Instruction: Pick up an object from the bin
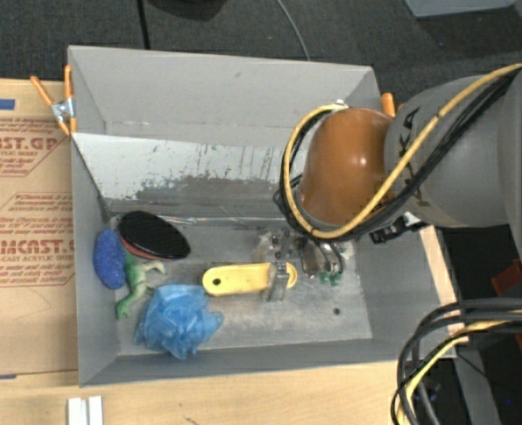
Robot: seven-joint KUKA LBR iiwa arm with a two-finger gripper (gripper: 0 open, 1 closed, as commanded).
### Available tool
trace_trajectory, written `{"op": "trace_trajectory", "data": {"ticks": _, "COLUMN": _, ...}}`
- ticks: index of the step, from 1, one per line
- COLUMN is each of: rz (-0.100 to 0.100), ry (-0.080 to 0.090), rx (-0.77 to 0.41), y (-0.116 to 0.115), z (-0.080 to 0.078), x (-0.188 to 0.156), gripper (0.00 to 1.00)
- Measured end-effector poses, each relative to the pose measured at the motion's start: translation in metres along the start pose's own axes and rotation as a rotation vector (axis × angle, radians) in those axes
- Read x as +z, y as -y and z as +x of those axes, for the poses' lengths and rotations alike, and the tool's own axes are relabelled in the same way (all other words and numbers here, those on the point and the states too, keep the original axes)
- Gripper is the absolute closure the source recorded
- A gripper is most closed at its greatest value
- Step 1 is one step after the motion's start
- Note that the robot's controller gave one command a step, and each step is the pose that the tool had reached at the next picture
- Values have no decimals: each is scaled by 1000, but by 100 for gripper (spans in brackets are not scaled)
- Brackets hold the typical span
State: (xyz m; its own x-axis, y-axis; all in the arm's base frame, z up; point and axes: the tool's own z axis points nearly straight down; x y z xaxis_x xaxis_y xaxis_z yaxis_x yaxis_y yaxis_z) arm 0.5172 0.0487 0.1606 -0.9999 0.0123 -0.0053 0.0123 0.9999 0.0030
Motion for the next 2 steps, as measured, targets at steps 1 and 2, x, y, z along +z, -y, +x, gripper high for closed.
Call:
{"op": "trace_trajectory", "data": {"ticks": 1, "rz": 0, "ry": 0, "rx": 0, "y": 0, "z": 0, "x": 0, "gripper": 100}}
{"op": "trace_trajectory", "data": {"ticks": 2, "rz": 0, "ry": -8, "rx": -2, "y": 1, "z": 6, "x": -42, "gripper": 100}}
